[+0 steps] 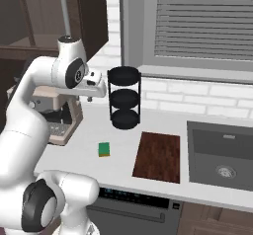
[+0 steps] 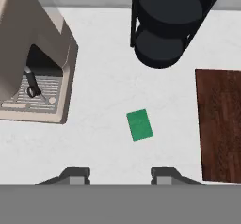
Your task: Pick up the sponge from the counter and clean the cutting board by briefly scrubbing or pressing down on the cutting board. Once finished, release the sponge.
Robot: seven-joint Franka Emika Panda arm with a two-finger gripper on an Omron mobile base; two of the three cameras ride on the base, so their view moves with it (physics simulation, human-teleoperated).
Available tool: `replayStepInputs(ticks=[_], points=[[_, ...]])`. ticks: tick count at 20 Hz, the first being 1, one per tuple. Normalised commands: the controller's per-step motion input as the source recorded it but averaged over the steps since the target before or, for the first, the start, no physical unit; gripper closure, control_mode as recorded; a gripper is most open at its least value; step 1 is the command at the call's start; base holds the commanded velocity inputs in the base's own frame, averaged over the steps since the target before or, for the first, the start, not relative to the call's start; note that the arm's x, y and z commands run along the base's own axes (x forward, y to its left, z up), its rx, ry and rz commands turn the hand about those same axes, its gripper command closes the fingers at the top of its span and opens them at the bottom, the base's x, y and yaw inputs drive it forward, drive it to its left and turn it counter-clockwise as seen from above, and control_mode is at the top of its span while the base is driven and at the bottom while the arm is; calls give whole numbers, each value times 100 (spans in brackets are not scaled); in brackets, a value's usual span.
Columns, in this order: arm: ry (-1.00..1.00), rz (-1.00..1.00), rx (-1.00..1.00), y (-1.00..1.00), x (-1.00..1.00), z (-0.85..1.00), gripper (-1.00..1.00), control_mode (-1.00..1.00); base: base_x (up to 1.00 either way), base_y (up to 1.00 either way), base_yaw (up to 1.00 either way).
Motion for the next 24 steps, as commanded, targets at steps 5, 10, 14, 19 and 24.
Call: replayStepInputs(ticks=[5,10,14,19,24], points=[[1,0,0,0,-33,-11,-100,-100,0,0,0],[6,0,0,0,-80,-41,-100,-100,0,0,0],[1,0,0,0,-32,-79,-100,-100,0,0,0],[2,0,0,-4,-2,-75,-100,-100,0,0,0],[5,0,0,-13,30,-51,-100,-100,0,0,0]])
